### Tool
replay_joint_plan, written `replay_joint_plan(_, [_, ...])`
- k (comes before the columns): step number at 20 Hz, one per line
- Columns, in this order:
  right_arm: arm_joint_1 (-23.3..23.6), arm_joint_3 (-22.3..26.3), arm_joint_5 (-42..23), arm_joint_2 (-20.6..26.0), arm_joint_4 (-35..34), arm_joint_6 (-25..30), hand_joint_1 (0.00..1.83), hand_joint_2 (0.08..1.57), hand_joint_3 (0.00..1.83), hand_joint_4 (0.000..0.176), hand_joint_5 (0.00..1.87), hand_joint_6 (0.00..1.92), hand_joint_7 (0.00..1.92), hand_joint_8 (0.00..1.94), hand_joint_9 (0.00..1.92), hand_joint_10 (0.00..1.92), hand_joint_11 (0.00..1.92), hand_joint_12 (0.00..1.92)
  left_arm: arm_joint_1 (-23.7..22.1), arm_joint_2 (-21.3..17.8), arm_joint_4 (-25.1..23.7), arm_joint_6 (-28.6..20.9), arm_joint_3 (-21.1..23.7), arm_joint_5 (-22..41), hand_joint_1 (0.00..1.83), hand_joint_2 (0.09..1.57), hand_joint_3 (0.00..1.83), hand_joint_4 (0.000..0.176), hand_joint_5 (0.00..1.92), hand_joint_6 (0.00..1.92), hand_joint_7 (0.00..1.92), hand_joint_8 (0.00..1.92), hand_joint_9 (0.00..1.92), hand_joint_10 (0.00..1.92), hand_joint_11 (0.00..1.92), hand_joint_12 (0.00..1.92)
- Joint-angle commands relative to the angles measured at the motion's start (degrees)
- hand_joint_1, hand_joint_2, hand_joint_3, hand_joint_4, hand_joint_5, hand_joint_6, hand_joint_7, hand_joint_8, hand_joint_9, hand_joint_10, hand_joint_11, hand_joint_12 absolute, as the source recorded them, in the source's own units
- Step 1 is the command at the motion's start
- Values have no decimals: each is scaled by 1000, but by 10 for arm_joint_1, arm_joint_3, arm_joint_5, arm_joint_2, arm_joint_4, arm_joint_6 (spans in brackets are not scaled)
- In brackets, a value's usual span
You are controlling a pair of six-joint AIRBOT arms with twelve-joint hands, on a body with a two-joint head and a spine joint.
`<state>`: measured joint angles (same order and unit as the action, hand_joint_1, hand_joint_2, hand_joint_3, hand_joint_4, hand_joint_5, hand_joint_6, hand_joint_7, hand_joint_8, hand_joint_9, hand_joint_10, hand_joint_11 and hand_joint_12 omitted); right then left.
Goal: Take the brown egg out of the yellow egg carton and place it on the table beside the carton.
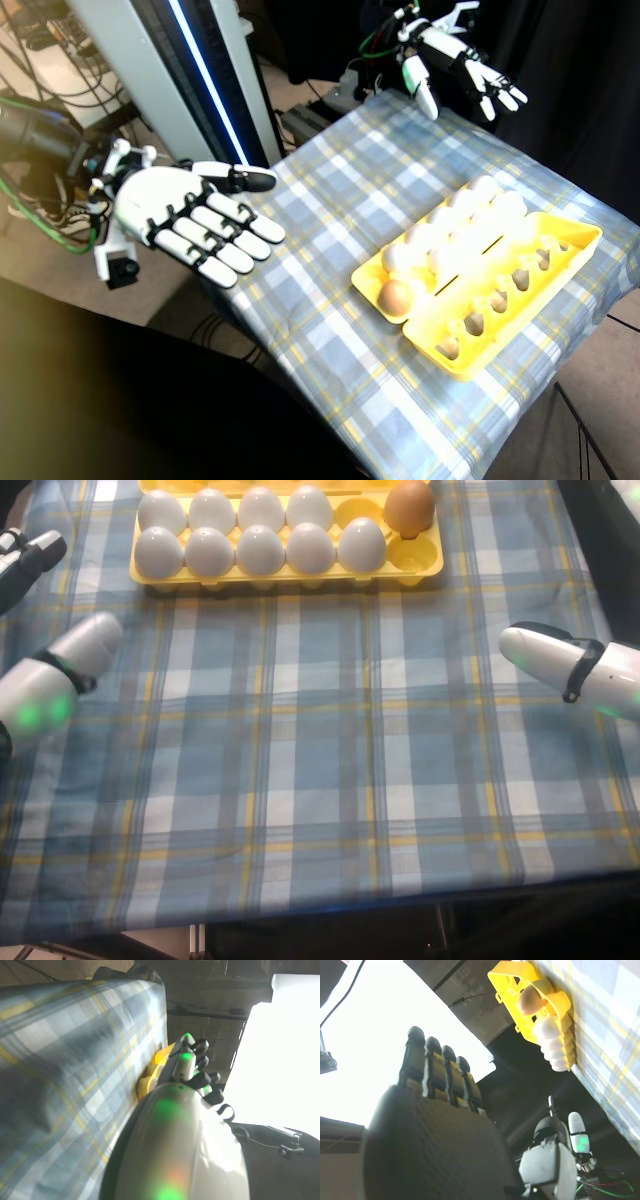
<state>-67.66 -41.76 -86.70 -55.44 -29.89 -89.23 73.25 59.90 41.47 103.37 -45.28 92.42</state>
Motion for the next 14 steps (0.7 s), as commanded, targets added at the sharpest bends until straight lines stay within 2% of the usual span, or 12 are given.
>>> replay_joint_plan(1, [7,-1,-66,1,26,0,0,925,26,2,2,1,10,1,0,0,0,0,-2,2,-28,-3,0,69,201,1204,11,38,347,4,164,1,77,2,0,0])
replay_joint_plan(2, [7,-1,-66,1,26,0,0,931,25,0,2,1,7,0,0,0,0,0,-2,2,-27,-3,0,69,203,1208,10,33,349,4,164,0,76,1,0,0])
replay_joint_plan(4, [7,-1,-65,1,25,0,0,931,20,0,0,0,0,0,0,0,0,0,-2,2,-23,-3,-1,69,190,1208,7,39,350,3,162,0,76,2,0,0])
replay_joint_plan(5, [7,-1,-65,1,24,0,0,931,18,2,0,0,0,0,0,0,0,0,-2,2,-23,-3,-2,69,185,1210,7,33,353,4,164,1,75,1,0,0])
replay_joint_plan(6, [7,-2,-63,1,23,0,0,936,19,4,0,0,6,2,0,0,0,0,-2,3,-23,-3,-2,69,188,1217,9,37,349,1,159,0,71,0,0,0])
replay_joint_plan(8, [13,-13,-46,1,24,1,0,949,20,16,5,2,27,9,0,0,0,0,-2,4,-23,-3,-5,68,185,1218,7,41,346,1,159,1,69,1,0,0])
replay_joint_plan(9, [26,-26,-26,4,25,8,0,951,18,21,8,3,36,12,0,0,0,0,-2,3,-23,-3,-5,67,185,1220,7,38,347,1,160,1,68,1,0,0])
replay_joint_plan(10, [36,-34,-15,7,27,19,0,950,13,36,14,4,59,17,0,0,0,0,-2,3,-23,-3,-5,66,199,1222,6,31,354,3,166,3,70,1,0,0])
replay_joint_plan(11, [52,-54,5,8,40,45,0,1002,10,41,35,4,82,9,0,0,0,0,-2,2,-24,-3,-6,64,203,1225,6,25,358,4,169,4,74,3,0,0])
replay_joint_plan(12, [66,-75,27,8,47,77,59,1030,12,30,68,12,107,12,18,6,11,4,-2,2,-24,-3,-6,64,192,1230,6,31,342,1,161,0,73,2,0,0])
replay_joint_plan(13, [83,-98,53,4,56,102,190,1040,5,24,141,12,182,11,95,12,101,40,-2,3,-24,-3,-7,63,176,1231,5,31,342,1,159,0,73,1,0,0])
replay_joint_plan(14, [99,-114,74,-1,62,111,274,1051,2,42,191,8,235,7,134,9,157,62,-2,3,-25,-3,-7,62,163,1230,4,33,341,1,156,0,73,1,0,0])
